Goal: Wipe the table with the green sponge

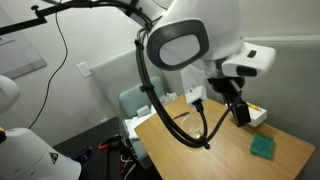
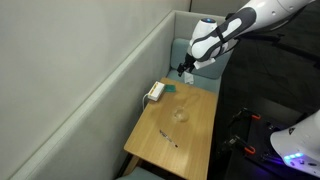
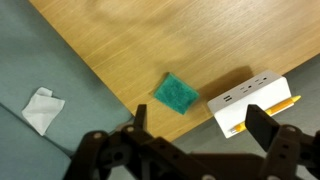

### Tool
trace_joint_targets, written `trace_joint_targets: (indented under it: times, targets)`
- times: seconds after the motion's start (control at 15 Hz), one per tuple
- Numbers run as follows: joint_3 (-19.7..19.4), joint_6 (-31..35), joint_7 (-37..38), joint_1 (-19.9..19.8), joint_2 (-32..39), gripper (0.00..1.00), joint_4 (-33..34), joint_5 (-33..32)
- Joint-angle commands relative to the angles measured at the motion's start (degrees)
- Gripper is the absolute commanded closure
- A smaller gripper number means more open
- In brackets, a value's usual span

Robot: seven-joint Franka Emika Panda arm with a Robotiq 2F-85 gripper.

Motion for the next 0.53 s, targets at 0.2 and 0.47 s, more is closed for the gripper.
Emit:
trace_joint_targets:
  times: [0.2, 0.47]
  targets:
    - [2.15, 0.25, -0.01, -3.83, 13.06, 0.00, 12.73, 2.29]
    - [2.54, -0.50, 1.67, -4.87, 19.78, 0.00, 19.75, 2.76]
